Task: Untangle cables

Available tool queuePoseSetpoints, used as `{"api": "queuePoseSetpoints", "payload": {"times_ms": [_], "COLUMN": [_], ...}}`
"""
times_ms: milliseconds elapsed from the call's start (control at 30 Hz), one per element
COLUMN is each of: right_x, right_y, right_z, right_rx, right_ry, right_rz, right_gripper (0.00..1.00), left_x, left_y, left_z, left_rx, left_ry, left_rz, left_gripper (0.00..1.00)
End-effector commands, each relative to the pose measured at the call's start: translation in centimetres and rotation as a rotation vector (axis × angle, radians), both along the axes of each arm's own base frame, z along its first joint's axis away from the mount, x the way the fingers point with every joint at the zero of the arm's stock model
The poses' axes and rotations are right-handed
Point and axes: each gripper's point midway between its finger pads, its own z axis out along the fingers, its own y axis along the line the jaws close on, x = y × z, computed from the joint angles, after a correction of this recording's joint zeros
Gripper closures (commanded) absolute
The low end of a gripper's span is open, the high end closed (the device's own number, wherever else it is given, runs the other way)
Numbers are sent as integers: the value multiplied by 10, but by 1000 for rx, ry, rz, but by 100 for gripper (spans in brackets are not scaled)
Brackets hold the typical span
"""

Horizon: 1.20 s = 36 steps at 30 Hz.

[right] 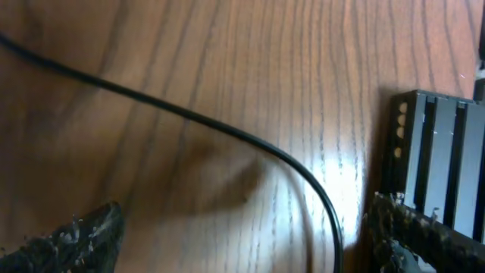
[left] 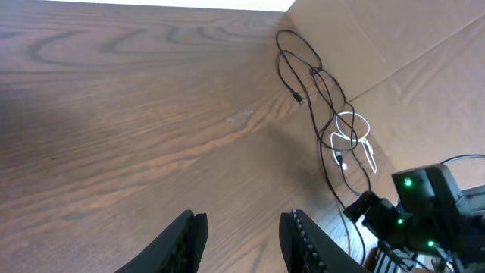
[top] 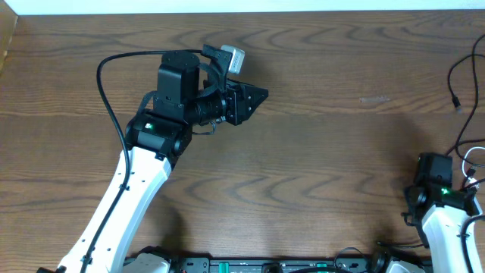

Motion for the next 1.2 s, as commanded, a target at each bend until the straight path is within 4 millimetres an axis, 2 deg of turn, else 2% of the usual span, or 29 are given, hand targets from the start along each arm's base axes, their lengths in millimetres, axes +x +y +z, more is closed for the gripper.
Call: {"api": "queuePoseSetpoints", "payload": {"times_ms": [0,400,567,733,767,833,1167], "right_x": [-11,-21,-18,-16,-15,-13,-15], "right_y": [-7,-10,-11,-12,-11,-10,8], "right_z": [-9,-29,-38,-41,-42,-44,-76], "right_rx": [-49,-73,-74,-73,-71,-59,29], "right_ry": [39,116,106,108,103,88,9], "right_rz": [-8,-11,-11,-11,-10,-9,12], "right_gripper": [2,8,11,18,23,27,27], "left_x": [2,2,2,2,2,2,2], "left_y": [-2,-2,-2,-2,-2,-2,-2], "left_z": [4,4,4,4,4,4,3], "left_rx": [8,16,16,16,16,16,16], "left_ry": [-26,-40,-40,-40,-40,-40,-39], "left_rz": [-11,-18,-18,-18,-18,-19,-19], "left_gripper": [63,63,63,63,63,63,63]}}
